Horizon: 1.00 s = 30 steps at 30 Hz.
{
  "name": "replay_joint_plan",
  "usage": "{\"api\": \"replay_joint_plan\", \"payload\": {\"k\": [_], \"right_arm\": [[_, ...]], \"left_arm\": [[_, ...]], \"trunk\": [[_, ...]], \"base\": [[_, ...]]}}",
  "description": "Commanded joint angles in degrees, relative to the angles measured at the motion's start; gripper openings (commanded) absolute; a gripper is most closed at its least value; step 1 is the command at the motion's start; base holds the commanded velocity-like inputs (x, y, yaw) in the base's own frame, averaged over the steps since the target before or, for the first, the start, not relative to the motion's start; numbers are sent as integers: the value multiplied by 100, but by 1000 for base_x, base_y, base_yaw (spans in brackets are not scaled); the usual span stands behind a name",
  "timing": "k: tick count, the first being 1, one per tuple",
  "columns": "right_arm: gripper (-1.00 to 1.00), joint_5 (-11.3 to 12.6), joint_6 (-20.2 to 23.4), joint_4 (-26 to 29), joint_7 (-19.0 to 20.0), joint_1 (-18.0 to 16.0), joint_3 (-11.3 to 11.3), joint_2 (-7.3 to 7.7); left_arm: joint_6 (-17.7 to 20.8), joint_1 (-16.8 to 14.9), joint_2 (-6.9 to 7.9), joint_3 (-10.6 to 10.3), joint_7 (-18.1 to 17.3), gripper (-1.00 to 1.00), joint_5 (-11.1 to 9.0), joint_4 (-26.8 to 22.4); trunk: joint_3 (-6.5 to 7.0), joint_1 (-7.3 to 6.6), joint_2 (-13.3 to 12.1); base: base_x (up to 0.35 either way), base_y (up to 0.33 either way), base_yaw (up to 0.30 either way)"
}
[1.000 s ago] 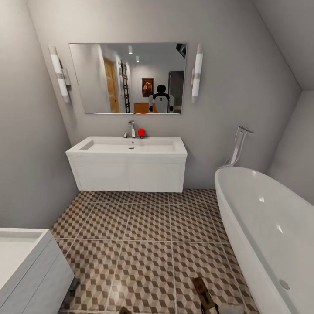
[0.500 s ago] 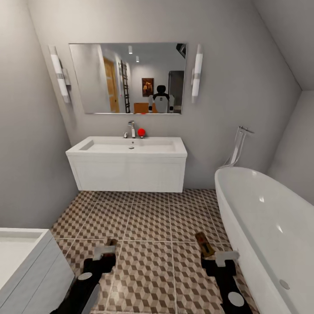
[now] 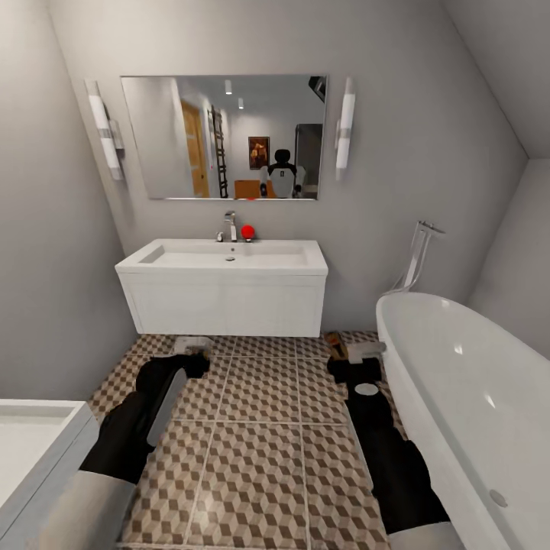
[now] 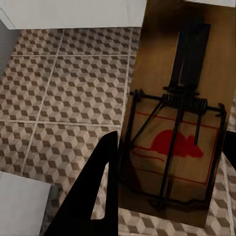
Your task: Take the four mousetraps from the cabinet in the bathroom and place them on the bathroom floor. Make sure all four end up on the same floor surface, and ensure that at least two of them are either under or directly next to the same bathroom sink.
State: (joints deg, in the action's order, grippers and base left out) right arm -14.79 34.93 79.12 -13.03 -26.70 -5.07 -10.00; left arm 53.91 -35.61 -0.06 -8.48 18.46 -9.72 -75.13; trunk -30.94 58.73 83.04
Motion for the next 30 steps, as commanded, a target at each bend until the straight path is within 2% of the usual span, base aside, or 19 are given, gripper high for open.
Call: {"api": "replay_joint_plan", "payload": {"k": [1,3,6,8,9,11,12,14,16,18,21,24,30], "right_arm": [[-100,-15,146,-1,-43,-132,-7,0],[-100,-54,544,-69,-42,-581,-7,0],[-100,-67,832,-359,-42,-1081,-5,0],[-100,-73,954,-1007,-41,-1678,-4,0],[-100,-73,970,-1224,-39,-1840,-3,0],[-100,-75,1001,-2204,-36,-2517,5,0],[-100,-74,1002,-2451,-35,-2694,9,0],[-100,-70,916,-3371,-34,-3449,24,0],[-100,-32,654,-4133,-34,-4184,59,0],[-100,55,431,-4500,-33,-4560,102,0],[-100,220,218,-4800,-33,-4823,143,0],[-100,340,146,-4895,-24,-4908,157,0],[-100,406,115,-4921,-14,-4944,164,0]], "left_arm": [[59,-185,0,8,69,-100,-63,178],[142,-730,5,47,69,-100,-64,871],[162,-1126,15,63,74,-100,-65,1503],[58,-1329,23,71,77,-100,-65,1992],[6,-1358,25,73,77,-100,-65,2087],[-225,-1427,31,74,78,-100,-64,2432],[-277,-1437,35,74,76,-100,-63,2500],[-435,-1459,44,74,72,-100,-59,2658],[-537,-1469,58,77,53,-100,-59,2658],[-592,-1472,67,80,32,-100,-71,2406],[-611,-1474,73,76,1,-100,-85,1629],[-610,-1475,90,72,-12,-100,-88,1097],[-610,-1475,228,82,-14,-100,-88,874]], "trunk": [[-8,0,4],[-8,0,4],[-8,0,4],[-8,0,4],[-8,0,4],[-8,0,4],[-8,0,4],[-8,0,4],[-8,0,4],[-8,0,4],[-8,0,4],[-8,0,4],[-8,0,4]], "base": [[0,0,0],[0,0,0],[0,0,0],[0,0,0],[0,0,0],[0,0,0],[0,0,0],[0,0,0],[0,0,0],[0,0,0],[0,0,0],[0,0,0],[0,0,0]]}}
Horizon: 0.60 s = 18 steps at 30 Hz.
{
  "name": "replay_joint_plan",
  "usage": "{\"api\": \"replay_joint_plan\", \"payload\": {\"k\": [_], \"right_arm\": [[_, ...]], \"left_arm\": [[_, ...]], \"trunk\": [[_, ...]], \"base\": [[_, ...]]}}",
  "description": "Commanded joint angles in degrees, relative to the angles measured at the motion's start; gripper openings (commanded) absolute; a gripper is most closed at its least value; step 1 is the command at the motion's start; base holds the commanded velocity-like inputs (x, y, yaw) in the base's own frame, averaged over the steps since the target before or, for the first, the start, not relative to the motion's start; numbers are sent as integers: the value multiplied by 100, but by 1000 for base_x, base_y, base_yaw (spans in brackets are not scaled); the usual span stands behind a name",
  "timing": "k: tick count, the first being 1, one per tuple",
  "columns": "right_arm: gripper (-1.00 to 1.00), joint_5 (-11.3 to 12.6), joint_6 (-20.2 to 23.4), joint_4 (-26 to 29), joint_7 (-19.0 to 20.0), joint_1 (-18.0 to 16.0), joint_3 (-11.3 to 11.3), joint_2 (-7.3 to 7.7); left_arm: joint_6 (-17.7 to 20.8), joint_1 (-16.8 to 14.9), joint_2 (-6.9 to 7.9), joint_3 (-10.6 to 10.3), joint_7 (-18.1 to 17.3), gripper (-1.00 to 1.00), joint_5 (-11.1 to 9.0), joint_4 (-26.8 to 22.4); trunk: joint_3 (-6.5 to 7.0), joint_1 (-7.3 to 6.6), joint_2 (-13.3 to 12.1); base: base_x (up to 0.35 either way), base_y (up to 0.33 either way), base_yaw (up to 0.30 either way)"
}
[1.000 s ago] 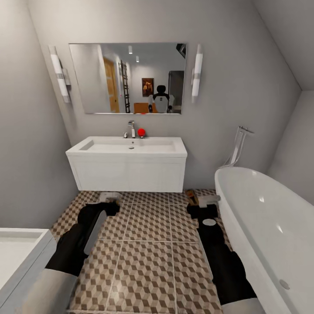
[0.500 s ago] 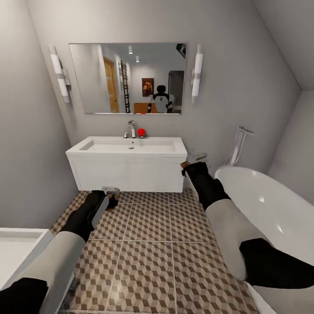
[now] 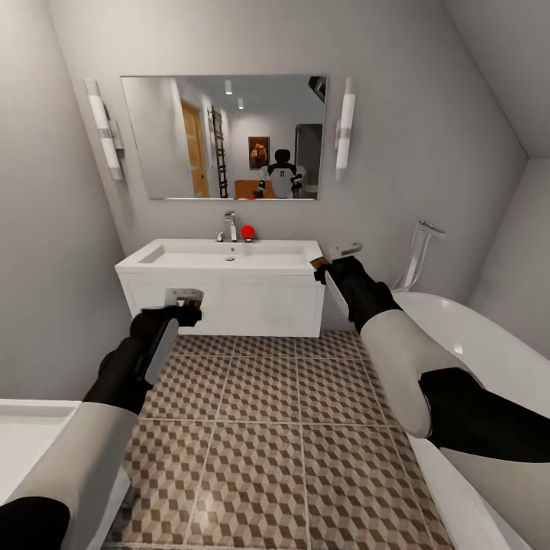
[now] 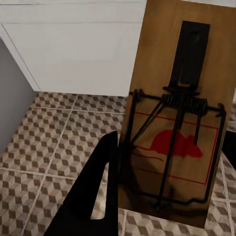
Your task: Take the four mousetraps from the cabinet in the bathroom and place them on the bathroom floor. Make sure all four end up on the same floor surface, and ensure that at least two of them are either under or directly next to the same bathroom sink.
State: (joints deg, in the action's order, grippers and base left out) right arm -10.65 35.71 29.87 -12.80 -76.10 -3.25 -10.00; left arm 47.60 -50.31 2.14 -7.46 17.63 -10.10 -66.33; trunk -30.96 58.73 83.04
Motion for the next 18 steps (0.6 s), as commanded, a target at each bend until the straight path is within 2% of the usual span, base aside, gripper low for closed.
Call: {"api": "replay_joint_plan", "payload": {"k": [1,4,6,11,13,18], "right_arm": [[-100,-5,35,5,-34,-6,-18,0],[-100,1,33,36,-18,-9,-18,0],[-100,5,33,49,-2,-9,-18,0],[-100,9,32,66,26,-10,-18,0],[-100,10,32,69,29,-10,-18,0],[-100,10,27,71,31,-10,-18,0]], "left_arm": [[19,-5,29,-16,76,-100,-51,-12],[15,-5,48,-2,100,-100,-47,13],[18,-5,56,83,97,-100,-46,10],[21,-5,58,678,74,-100,-52,18],[21,-5,58,806,67,-100,-53,34],[21,-5,49,901,58,-100,-53,67]], "trunk": [[-6,0,3],[-6,0,3],[-6,0,3],[-6,0,3],[-6,0,3],[-78,88,164]], "base": [[0,0,0],[0,0,0],[0,0,0],[0,0,0],[0,0,0],[0,0,0]]}}
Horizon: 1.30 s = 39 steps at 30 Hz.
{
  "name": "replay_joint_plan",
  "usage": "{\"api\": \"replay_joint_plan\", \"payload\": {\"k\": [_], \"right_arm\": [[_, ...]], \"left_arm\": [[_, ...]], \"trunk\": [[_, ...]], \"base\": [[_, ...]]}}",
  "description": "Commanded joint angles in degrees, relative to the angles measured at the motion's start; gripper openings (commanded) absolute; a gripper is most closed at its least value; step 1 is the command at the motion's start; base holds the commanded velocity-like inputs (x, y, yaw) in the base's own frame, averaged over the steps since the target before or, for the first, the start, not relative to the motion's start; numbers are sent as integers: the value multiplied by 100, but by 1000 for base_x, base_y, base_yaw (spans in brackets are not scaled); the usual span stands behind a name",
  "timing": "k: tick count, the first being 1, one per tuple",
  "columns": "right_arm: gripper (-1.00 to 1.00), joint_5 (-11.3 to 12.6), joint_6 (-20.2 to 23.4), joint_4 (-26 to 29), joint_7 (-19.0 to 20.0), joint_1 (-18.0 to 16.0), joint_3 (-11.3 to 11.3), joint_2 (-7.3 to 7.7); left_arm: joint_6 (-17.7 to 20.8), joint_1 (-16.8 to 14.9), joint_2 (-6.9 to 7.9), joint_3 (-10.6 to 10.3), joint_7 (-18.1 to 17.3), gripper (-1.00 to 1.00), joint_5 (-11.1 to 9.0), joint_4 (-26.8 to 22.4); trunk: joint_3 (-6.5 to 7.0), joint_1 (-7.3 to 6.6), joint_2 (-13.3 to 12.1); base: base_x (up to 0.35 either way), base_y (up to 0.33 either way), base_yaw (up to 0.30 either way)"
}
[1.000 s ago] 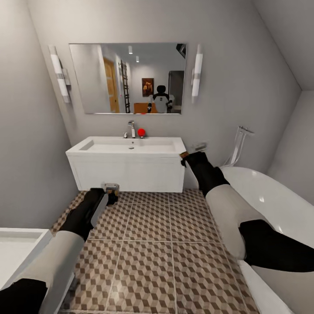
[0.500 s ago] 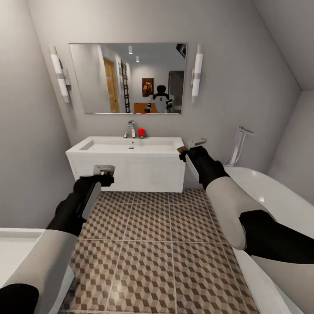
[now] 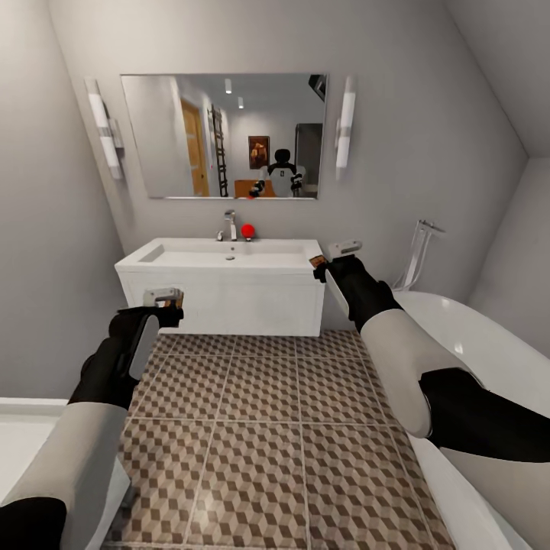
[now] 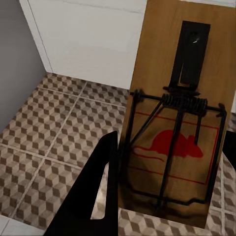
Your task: Take the four mousetraps from the cabinet in the bathroom and place them on the bathroom floor. Make sure all four end up on the same floor surface, and ensure that at least two of them are either under or directly next to the same bathroom sink.
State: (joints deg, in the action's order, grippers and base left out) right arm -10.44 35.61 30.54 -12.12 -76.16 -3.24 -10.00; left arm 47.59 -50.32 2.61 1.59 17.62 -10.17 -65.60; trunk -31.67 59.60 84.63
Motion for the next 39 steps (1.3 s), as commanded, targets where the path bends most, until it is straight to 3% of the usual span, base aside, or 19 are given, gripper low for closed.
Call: {"api": "replay_joint_plan", "payload": {"k": [1,9,20,29,39], "right_arm": [[-100,-11,36,4,-36,-4,-19,0],[-100,-11,33,5,-29,-4,-27,0],[-100,5,-13,-23,-27,-4,-36,0],[-100,430,-349,-18,-38,-4,-51,0],[-100,482,-345,-5,-27,-4,-46,0]], "left_arm": [[21,-4,0,-5,58,-100,-46,-1],[15,-4,-10,-286,57,-100,-46,152],[14,-4,-15,-318,49,-100,-46,192],[14,-4,-28,-336,48,-100,-46,197],[14,-4,-84,-450,48,-100,-46,229]], "trunk": [[-25,22,45],[-168,198,366],[-366,440,807],[-527,637,1168],[-764,857,1569]], "base": [[0,0,0],[0,0,0],[0,0,0],[0,0,0],[0,0,0]]}}
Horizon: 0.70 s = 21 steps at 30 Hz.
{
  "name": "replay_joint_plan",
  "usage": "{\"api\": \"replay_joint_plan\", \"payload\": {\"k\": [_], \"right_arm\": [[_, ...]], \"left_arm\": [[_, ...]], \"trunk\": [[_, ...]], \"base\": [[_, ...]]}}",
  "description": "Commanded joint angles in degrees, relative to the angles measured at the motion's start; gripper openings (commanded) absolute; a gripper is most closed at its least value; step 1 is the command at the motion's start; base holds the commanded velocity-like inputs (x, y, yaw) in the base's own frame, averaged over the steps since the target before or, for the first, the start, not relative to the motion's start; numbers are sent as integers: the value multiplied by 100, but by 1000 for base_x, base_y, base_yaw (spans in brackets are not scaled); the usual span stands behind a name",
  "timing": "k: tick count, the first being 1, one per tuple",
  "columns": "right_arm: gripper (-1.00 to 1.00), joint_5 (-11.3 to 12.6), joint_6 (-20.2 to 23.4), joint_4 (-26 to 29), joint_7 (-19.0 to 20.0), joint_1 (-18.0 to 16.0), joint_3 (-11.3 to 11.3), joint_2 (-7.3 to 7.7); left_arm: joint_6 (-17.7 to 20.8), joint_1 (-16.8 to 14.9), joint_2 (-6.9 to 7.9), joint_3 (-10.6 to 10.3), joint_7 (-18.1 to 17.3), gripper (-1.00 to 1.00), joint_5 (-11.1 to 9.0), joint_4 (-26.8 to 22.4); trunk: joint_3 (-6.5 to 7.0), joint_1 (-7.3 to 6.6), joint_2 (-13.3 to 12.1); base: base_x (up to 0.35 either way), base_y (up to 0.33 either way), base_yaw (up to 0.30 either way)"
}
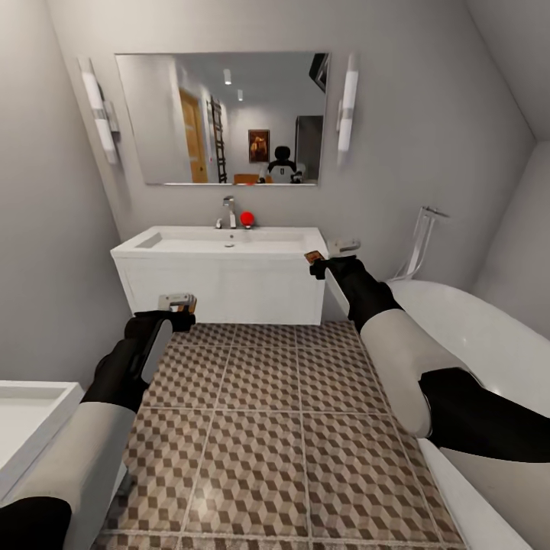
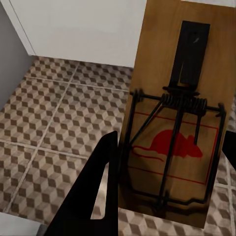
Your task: Take the four mousetraps from the cabinet in the bathroom and place them on the bathroom floor. Make sure all four end up on the same floor surface, and ensure that at least two of them are either under or directly next to the same bathroom sink.
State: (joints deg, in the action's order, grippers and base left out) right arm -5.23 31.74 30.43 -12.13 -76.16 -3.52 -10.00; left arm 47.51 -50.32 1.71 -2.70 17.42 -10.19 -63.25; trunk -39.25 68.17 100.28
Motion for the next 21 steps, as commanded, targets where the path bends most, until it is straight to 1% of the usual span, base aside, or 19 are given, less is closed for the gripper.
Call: {"api": "replay_joint_plan", "payload": {"k": [1,9,21], "right_arm": [[-100,-39,43,6,-26,-4,-17,0],[-100,-40,39,13,-26,-4,-17,0],[-100,-44,35,16,-26,-4,-17,0]], "left_arm": [[21,-4,6,-23,69,-100,-45,-1],[18,-4,5,-127,72,-100,-45,7],[20,-4,5,-143,77,-100,-42,-11]], "trunk": [[-33,22,45],[-250,198,366],[-576,461,847]], "base": [[0,0,0],[0,0,0],[0,0,0]]}}
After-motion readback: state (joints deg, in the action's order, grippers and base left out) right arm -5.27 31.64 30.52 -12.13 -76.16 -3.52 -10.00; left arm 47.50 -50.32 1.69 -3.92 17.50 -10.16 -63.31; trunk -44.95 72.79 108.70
